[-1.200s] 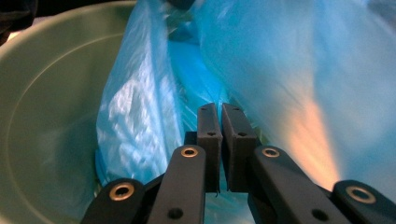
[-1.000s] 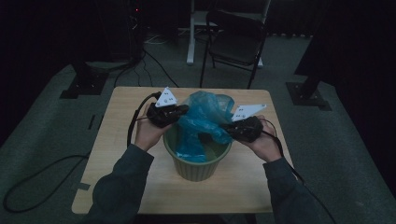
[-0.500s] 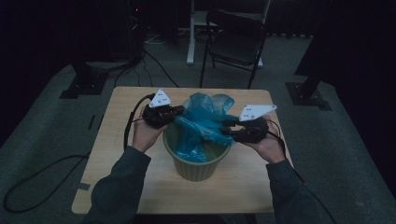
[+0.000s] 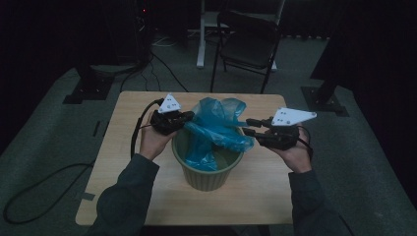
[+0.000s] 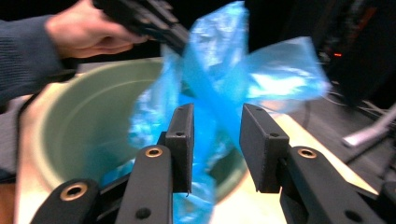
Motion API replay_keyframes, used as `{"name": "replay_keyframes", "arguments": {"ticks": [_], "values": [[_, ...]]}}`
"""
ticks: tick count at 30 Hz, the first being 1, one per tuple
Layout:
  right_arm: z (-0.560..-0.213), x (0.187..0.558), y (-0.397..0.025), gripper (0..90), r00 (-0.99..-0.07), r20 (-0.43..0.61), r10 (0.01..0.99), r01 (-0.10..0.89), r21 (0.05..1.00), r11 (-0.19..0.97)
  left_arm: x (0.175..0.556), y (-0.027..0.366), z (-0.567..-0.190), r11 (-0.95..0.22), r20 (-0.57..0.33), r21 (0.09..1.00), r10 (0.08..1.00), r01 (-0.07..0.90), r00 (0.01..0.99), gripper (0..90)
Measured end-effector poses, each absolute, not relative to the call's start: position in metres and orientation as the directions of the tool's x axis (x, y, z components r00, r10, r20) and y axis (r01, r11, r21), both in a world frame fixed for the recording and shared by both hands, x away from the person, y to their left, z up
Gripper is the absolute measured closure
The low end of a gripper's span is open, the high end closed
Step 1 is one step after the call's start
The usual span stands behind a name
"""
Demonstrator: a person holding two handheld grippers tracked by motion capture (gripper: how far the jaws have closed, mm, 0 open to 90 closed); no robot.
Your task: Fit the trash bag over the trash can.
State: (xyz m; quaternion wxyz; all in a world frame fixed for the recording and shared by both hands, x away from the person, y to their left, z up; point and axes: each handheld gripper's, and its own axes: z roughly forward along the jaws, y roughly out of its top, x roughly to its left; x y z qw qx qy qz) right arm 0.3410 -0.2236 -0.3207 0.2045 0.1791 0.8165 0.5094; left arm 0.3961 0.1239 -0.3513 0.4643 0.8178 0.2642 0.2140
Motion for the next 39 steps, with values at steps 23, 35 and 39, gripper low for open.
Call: {"name": "replay_keyframes", "arguments": {"ticks": [23, 35, 39], "values": [[-0.329, 0.384, -0.2, 90.0, -0.771, -0.185, 0.609, 0.152, 0.876, 0.458, 0.396, 0.123, -0.354, -0.442, 0.111, 0.867, 0.621, 0.229, 0.776, 86.2], [-0.325, 0.388, -0.193, 90.0, -0.798, -0.151, 0.583, 0.154, 0.885, 0.439, 0.383, 0.115, -0.348, -0.463, 0.185, 0.878, 0.555, 0.117, 0.811, 55.0], [-0.324, 0.388, -0.19, 90.0, -0.809, -0.136, 0.572, 0.154, 0.89, 0.429, 0.382, 0.108, -0.345, -0.49, 0.224, 0.866, 0.559, 0.099, 0.799, 49.8]]}}
